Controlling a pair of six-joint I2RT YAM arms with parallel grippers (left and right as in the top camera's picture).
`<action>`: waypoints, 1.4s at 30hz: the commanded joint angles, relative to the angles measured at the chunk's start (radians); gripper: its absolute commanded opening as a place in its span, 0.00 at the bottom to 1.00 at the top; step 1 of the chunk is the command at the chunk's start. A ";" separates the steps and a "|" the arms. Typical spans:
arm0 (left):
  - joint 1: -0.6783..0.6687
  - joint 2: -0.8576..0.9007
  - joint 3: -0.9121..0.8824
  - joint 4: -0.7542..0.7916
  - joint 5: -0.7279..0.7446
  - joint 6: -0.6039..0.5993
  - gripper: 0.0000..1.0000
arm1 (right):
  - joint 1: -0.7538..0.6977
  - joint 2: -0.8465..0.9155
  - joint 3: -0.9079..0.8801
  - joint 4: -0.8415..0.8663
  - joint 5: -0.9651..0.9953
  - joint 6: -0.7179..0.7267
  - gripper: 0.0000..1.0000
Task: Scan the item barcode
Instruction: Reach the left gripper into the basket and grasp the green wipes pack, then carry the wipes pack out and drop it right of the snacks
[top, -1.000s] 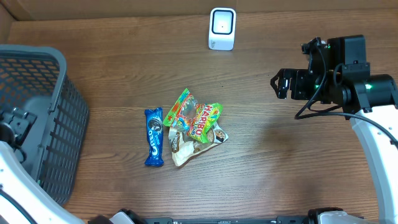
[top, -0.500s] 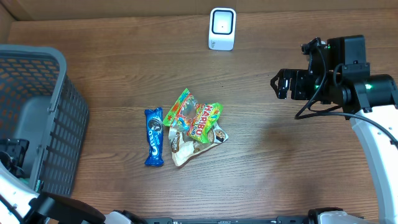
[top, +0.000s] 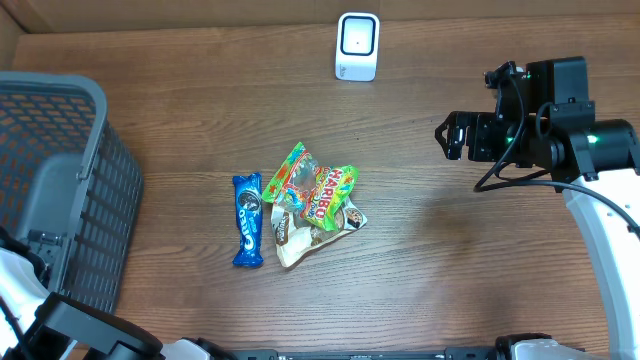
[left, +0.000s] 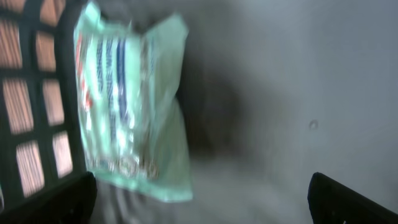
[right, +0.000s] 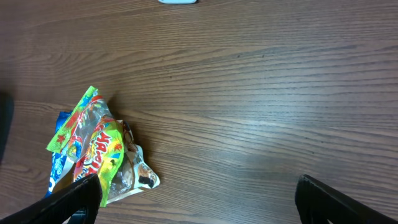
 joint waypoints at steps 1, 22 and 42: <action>0.005 0.013 -0.003 0.026 -0.023 0.100 1.00 | 0.008 0.002 -0.001 0.002 -0.005 0.002 1.00; 0.003 0.172 -0.003 0.048 -0.050 0.061 0.36 | 0.008 0.020 -0.004 0.002 -0.005 0.003 1.00; -0.117 0.148 0.314 -0.222 0.287 0.063 0.04 | 0.008 0.021 -0.004 0.014 -0.005 0.003 1.00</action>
